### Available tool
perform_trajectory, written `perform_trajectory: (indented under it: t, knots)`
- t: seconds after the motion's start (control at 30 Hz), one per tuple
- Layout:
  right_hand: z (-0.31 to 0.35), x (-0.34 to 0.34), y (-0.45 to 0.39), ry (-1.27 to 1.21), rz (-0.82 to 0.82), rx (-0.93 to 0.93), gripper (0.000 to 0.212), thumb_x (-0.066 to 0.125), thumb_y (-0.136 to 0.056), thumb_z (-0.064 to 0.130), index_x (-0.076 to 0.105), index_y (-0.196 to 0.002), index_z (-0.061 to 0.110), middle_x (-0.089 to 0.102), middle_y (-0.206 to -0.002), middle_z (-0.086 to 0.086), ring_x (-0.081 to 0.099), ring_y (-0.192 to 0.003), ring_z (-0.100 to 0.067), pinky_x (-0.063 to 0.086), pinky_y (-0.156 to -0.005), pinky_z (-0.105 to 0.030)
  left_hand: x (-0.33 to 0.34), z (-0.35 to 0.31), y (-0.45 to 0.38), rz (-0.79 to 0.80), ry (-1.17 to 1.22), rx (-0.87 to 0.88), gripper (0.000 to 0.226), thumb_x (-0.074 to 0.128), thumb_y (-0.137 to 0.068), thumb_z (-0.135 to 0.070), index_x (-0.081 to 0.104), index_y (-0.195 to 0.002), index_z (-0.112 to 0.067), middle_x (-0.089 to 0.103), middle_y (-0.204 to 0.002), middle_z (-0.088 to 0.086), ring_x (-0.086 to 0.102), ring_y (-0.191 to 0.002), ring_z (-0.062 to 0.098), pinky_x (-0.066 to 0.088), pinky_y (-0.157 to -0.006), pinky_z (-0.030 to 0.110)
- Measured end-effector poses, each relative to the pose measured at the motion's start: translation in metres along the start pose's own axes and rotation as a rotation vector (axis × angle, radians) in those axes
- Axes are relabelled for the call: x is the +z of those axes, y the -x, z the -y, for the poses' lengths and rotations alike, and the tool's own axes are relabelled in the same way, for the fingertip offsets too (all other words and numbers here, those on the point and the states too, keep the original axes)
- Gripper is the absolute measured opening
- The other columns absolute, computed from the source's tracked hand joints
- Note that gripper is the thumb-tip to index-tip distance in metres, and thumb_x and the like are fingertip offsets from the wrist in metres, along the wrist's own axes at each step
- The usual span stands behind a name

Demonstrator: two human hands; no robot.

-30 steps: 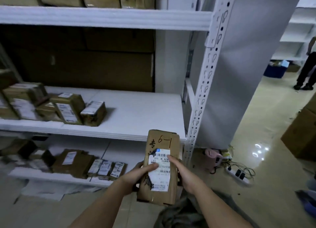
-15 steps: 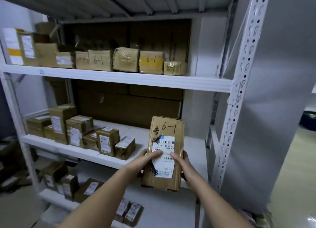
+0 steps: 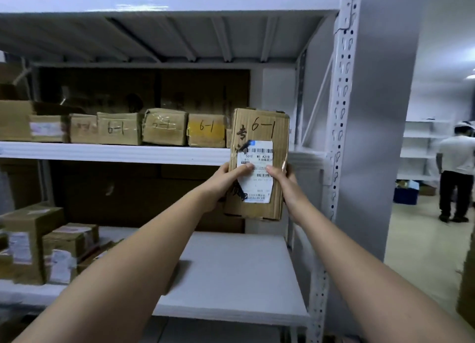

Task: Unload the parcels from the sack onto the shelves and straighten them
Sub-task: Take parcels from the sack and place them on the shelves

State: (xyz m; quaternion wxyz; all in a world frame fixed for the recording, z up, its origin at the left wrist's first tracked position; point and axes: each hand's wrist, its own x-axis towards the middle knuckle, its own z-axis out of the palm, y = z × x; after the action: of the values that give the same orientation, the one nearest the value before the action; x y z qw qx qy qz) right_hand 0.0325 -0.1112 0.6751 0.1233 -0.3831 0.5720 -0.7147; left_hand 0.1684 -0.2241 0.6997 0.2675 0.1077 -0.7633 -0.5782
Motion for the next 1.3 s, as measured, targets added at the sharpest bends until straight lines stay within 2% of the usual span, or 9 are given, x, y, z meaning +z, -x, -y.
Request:
perform_trajectory:
  t: [0.1,0.27,0.4,0.5,0.6,0.8,0.93,1.17,1.3]
  knots:
    - [0.024,-0.005,-0.02,0.072,-0.059,-0.013,0.109,0.068,-0.068,0.061,0.017,-0.152,0.016,0.044,-0.147,-0.009,0.046,-0.132,-0.029,0.037,-0.109,-0.049,0.001,-0.022,-0.027,0.02,0.018,0.084,0.036,0.064,-0.087,-0.043,0.053,-0.118,-0.027,0.069,-0.1,-0.013,0.068,-0.076,-0.006,0.049,-0.056,0.008]
    - [0.058,-0.016,-0.055,0.139,-0.134,-0.121,0.105,0.064,-0.072,0.063,0.014,-0.152,0.016,0.037,-0.152,-0.01,0.039,-0.137,-0.03,0.033,-0.111,-0.053,0.007,-0.048,-0.068,0.01,0.015,0.188,0.053,0.063,-0.086,-0.048,0.048,-0.13,-0.024,0.064,-0.109,-0.011,0.065,-0.074,-0.01,0.047,-0.052,0.006]
    - [0.071,-0.028,-0.09,0.112,-0.152,-0.197,0.074,0.064,-0.086,0.045,0.03,-0.145,0.017,0.051,-0.139,-0.008,0.053,-0.125,-0.027,0.041,-0.107,-0.049,0.013,-0.062,-0.099,-0.012,0.042,0.211,0.051,0.063,-0.086,-0.048,0.046,-0.128,-0.025,0.064,-0.102,-0.011,0.066,-0.07,-0.007,0.048,-0.046,0.009]
    - [0.071,-0.038,-0.115,0.106,-0.153,-0.241,0.067,0.068,-0.086,0.038,0.034,-0.14,0.017,0.056,-0.133,-0.006,0.057,-0.12,-0.024,0.045,-0.104,-0.044,0.017,-0.07,-0.123,-0.015,0.029,0.249,0.059,0.064,-0.085,-0.049,0.047,-0.135,-0.02,0.065,-0.119,-0.001,0.066,-0.098,0.011,0.057,-0.077,0.023]
    - [0.074,-0.048,-0.139,0.083,-0.15,-0.241,0.073,0.073,-0.081,0.039,0.034,-0.139,0.017,0.059,-0.128,-0.005,0.061,-0.112,-0.023,0.049,-0.098,-0.046,0.024,-0.077,-0.145,-0.082,-0.006,0.24,0.066,0.063,-0.084,-0.054,0.048,-0.136,-0.016,0.063,-0.124,0.005,0.063,-0.109,0.021,0.05,-0.098,0.039]
    - [0.091,-0.071,-0.167,0.08,-0.058,-0.224,0.095,0.078,-0.069,0.047,0.028,-0.145,0.018,0.064,-0.118,-0.004,0.068,-0.099,-0.021,0.059,-0.078,-0.038,0.024,-0.097,-0.17,-0.085,-0.301,0.174,0.068,0.043,-0.091,-0.061,0.04,-0.137,-0.011,0.058,-0.123,0.009,0.059,-0.105,0.023,0.05,-0.08,0.035]
    - [0.08,-0.067,-0.179,0.105,-0.123,-0.281,0.091,0.077,-0.071,0.048,0.029,-0.143,0.019,0.059,-0.126,-0.002,0.063,-0.107,-0.02,0.052,-0.094,-0.045,0.02,-0.094,-0.185,-0.226,-0.376,0.29,0.061,0.048,-0.092,-0.051,0.043,-0.133,-0.007,0.055,-0.116,0.007,0.055,-0.097,0.019,0.045,-0.069,0.028]
    - [0.049,-0.057,-0.195,0.188,-0.122,-0.282,0.101,0.071,-0.064,0.064,0.026,-0.146,0.025,0.05,-0.141,0.001,0.051,-0.126,-0.022,0.041,-0.107,-0.049,-0.001,-0.077,-0.214,-0.52,-0.974,0.457,0.052,0.046,-0.086,-0.064,0.052,-0.115,-0.021,0.061,-0.11,-0.002,0.053,-0.107,0.023,0.033,-0.096,0.044]
    - [0.041,-0.057,-0.202,0.255,-0.092,-0.338,0.089,0.074,-0.075,0.053,0.026,-0.144,0.026,0.054,-0.127,0.01,0.055,-0.119,-0.015,0.043,-0.106,-0.044,-0.012,-0.068,-0.225,-0.576,-1.134,0.594,0.059,0.04,-0.088,-0.065,0.054,-0.118,-0.017,0.056,-0.119,0.006,0.048,-0.115,0.024,0.027,-0.105,0.045]
